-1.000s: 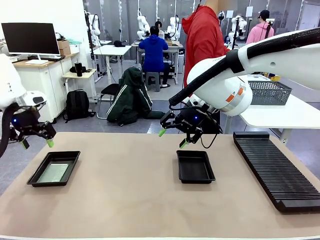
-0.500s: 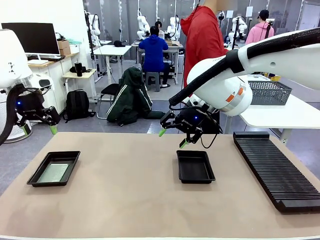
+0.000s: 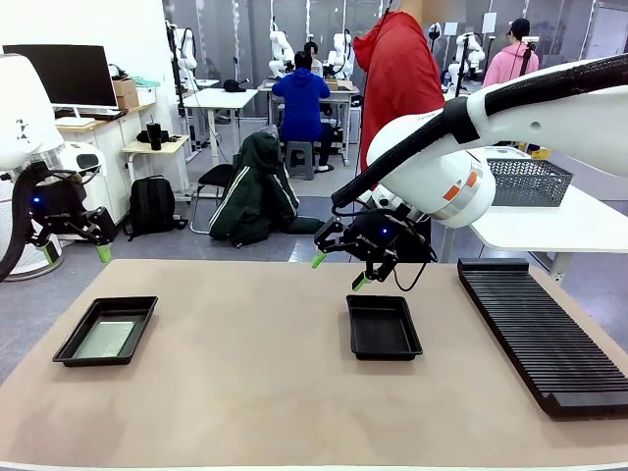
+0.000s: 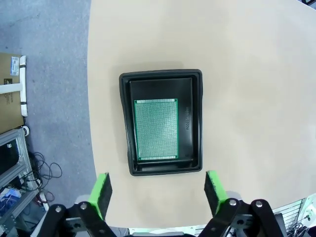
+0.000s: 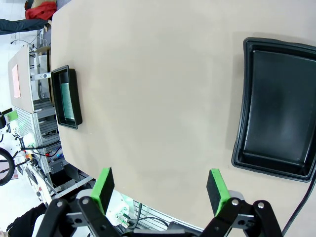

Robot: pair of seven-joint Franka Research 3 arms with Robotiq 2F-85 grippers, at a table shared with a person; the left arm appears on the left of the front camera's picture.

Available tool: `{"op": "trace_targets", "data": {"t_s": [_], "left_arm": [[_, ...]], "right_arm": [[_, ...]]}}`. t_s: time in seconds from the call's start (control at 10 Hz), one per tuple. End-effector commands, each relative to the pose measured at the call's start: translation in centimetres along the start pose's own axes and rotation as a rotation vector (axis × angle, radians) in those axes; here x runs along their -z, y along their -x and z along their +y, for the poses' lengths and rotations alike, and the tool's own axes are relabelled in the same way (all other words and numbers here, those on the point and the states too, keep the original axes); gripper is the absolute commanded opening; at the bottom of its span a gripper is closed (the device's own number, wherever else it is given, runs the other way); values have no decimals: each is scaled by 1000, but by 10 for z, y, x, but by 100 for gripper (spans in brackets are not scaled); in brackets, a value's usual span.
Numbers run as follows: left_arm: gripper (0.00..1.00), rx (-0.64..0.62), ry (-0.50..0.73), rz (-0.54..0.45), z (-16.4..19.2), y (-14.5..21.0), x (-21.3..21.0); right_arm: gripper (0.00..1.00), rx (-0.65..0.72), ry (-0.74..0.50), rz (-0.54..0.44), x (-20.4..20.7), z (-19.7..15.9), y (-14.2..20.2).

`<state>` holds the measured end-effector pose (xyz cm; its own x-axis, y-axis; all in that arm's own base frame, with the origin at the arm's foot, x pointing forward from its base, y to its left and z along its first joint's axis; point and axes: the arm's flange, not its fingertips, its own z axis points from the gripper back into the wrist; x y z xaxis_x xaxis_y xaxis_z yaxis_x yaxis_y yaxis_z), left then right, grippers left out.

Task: Inspect and transfer BCBs to ESD trays.
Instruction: Pick up the ESD tray and place it on the left side of the table, then pick up the Blank PCB from the PCB Rack and place it in the right ESD tray.

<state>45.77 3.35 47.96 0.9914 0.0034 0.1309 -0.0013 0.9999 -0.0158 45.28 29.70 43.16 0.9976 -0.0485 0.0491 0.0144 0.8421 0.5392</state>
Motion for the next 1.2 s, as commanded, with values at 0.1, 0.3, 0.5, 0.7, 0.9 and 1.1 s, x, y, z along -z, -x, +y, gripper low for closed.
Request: {"op": "trace_targets", "data": {"t_s": [0.1,0.3,0.5,0.7,0.9,1.1], "left_arm": [[100,-2,8,-7,0,1,2],[100,-2,8,-7,0,1,2],[100,-2,8,-7,0,1,2],[100,-2,8,-7,0,1,2],[100,-2,8,-7,0,1,2],[100,-2,8,-7,0,1,2]], "right_arm": [[100,13,16,-5,0,1,0],[100,13,16,-5,0,1,0],[100,13,16,-5,0,1,0],[100,13,16,-5,0,1,0],[100,13,16,-5,0,1,0],[100,13,16,-5,0,1,0]]}}
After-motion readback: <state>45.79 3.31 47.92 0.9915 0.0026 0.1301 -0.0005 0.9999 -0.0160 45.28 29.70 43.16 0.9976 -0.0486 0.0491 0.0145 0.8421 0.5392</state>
